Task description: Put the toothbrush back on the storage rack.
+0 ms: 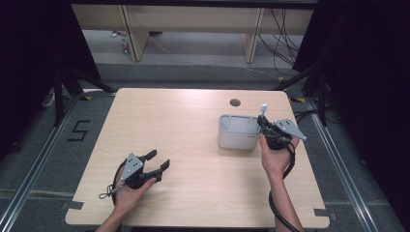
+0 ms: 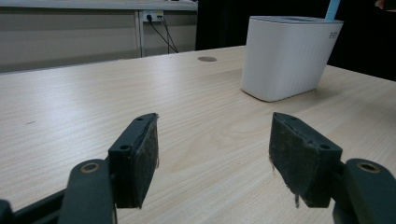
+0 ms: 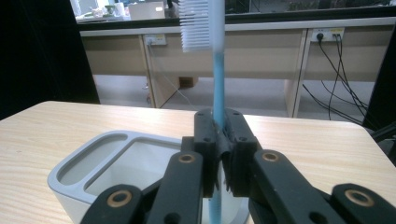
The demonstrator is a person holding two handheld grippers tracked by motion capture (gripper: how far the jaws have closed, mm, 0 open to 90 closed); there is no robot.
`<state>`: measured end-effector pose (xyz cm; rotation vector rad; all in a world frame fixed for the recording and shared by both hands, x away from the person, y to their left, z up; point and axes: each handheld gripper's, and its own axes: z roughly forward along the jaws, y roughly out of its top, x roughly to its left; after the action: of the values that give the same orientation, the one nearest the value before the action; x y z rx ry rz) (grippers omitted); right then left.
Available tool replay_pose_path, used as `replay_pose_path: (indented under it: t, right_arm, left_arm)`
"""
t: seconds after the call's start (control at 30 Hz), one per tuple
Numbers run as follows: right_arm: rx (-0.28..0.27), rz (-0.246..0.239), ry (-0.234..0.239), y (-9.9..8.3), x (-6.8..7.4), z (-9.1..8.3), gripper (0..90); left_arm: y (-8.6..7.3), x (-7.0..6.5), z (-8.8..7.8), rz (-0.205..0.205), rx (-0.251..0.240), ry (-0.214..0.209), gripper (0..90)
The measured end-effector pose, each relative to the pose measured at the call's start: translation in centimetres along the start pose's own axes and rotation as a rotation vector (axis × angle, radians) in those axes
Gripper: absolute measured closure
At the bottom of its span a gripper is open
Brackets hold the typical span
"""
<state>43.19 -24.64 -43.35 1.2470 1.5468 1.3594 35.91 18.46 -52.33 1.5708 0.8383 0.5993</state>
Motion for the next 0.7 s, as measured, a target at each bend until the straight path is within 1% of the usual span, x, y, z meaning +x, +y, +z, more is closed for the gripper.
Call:
replay_pose_path:
  t: [0.03, 0.07, 0.13, 0.2, 0.23, 0.27, 0.3, 0.33, 0.4, 0.43, 0.47, 0.5, 0.53, 0.57, 0.6, 0.63, 0.67, 0.7]
  right_arm:
    - [0.000, 0.000, 0.000, 0.0, 0.0, 0.0, 85.4]
    - [0.010, 0.020, -0.002, -0.1, 0.2, -0.1, 85.4]
    - [0.007, -0.006, 0.003, -0.3, 0.1, 0.1, 85.4]
    - [0.012, -0.001, 0.006, -0.4, 0.1, 0.2, 85.4]
    - [0.022, 0.017, -0.005, -0.6, 0.3, 0.2, 85.4]
    - [0.026, 0.008, 0.002, -0.7, 0.2, 0.2, 85.4]
    - [0.026, -0.015, -0.001, -0.8, 0.0, 0.2, 85.4]
    - [0.028, -0.004, 0.006, -0.8, 0.1, 0.3, 85.4]
    - [0.030, 0.000, 0.001, -0.9, 0.1, 0.3, 85.4]
    - [0.030, -0.014, 0.000, -1.0, 0.0, 0.3, 85.4]
    - [0.041, -0.014, 0.001, -1.1, 0.0, 0.3, 85.4]
    - [0.041, -0.014, 0.001, -1.1, 0.0, 0.3, 85.4]
    - [0.045, 0.002, 0.015, -1.3, 0.0, 0.4, 85.4]
    - [0.046, 0.011, 0.006, -1.3, 0.2, 0.4, 85.4]
    - [0.049, 0.002, 0.006, -1.4, 0.1, 0.4, 85.4]
    - [0.037, -0.015, -0.001, -1.5, 0.0, 0.4, 85.4]
    - [0.037, -0.015, -0.001, -1.5, 0.0, 0.4, 85.4]
    - [0.049, -0.001, -0.003, -1.5, 0.1, 0.4, 85.4]
  left_arm:
    - [0.0, 0.0, 0.0, -0.001, 0.000, 0.000, 32.8]
    - [0.0, 0.0, 0.0, -0.001, 0.000, 0.000, 32.7]
    - [0.0, 0.0, 0.0, 0.001, 0.000, 0.000, 32.7]
    - [0.0, 0.0, 0.0, 0.001, 0.000, 0.000, 32.7]
    - [0.0, 0.0, 0.0, 0.000, 0.000, 0.000, 32.7]
    - [0.0, 0.0, 0.0, 0.000, 0.000, 0.001, 32.7]
    - [0.0, 0.0, 0.0, 0.000, 0.000, 0.001, 32.7]
    - [0.0, 0.0, 0.0, 0.001, 0.000, 0.001, 32.7]
    - [0.0, 0.0, 0.0, 0.002, 0.000, 0.001, 32.7]
    - [0.0, 0.0, 0.0, 0.002, 0.000, 0.000, 32.8]
    - [0.0, 0.0, 0.0, 0.002, 0.000, 0.000, 32.8]
    - [0.0, 0.0, 0.0, 0.002, 0.000, 0.000, 32.8]
    - [0.0, 0.0, 0.0, 0.003, 0.000, 0.001, 32.8]
    - [0.0, 0.0, 0.0, 0.002, 0.000, 0.001, 32.7]
    - [0.0, 0.0, 0.0, 0.003, 0.000, 0.001, 32.8]
    - [0.0, 0.0, -0.1, 0.003, -0.001, 0.001, 32.7]
    - [0.0, 0.0, -0.1, 0.002, 0.000, 0.000, 32.7]
    - [0.0, 0.0, -0.1, 0.000, 0.001, 0.001, 32.7]
